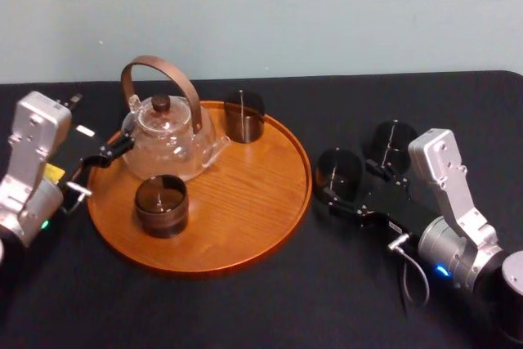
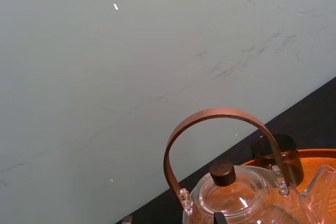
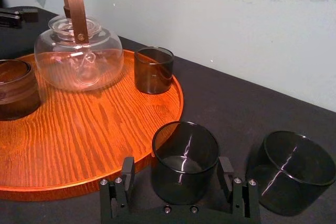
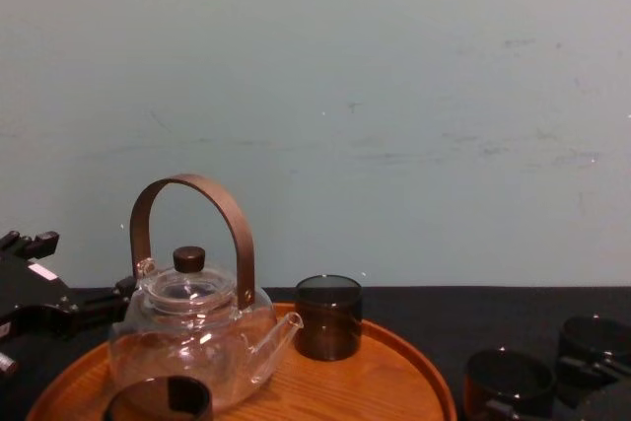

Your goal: Pick up the glass from the table and place it on the tray.

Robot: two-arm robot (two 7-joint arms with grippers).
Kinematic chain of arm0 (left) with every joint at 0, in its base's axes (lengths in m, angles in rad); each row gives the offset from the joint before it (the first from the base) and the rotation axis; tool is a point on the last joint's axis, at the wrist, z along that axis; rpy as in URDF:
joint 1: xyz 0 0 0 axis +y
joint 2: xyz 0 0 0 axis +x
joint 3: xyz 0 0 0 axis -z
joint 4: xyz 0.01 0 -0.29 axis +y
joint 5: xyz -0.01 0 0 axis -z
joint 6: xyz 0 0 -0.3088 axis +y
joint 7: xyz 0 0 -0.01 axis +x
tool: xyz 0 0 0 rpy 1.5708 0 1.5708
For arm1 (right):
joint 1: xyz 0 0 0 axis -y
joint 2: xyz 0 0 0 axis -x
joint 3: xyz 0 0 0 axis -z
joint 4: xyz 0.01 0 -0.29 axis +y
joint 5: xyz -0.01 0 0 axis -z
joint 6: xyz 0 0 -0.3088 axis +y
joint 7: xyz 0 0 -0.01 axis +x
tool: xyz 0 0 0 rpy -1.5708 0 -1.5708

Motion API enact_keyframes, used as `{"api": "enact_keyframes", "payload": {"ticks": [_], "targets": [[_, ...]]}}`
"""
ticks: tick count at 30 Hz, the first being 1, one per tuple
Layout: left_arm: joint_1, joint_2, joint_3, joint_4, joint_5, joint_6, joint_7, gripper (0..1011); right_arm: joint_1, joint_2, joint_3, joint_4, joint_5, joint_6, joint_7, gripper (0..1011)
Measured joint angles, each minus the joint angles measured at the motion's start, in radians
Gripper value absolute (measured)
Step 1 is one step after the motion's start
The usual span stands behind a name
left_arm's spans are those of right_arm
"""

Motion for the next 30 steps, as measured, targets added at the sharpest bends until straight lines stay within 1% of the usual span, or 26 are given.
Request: {"api": "enact_keyframes", "payload": {"ticks": [8, 18, 30], "targets": [[0.0, 0.0, 0.0, 0.0, 0.0, 0.0, 0.0, 1001, 0.018, -0.023, 0.012, 0.027, -0.02, 0.009, 0.013, 1002], [0.0, 0.0, 0.0, 0.0, 0.0, 0.0, 0.0, 1001, 0.022, -0.044, 0.026, 0.041, -0.039, 0.015, 0.023, 1002], [0.0, 0.0, 0.0, 0.0, 0.0, 0.0, 0.0, 1001, 0.043, -0.077, 0.044, 0.077, -0.055, 0.02, 0.054, 1002]]}}
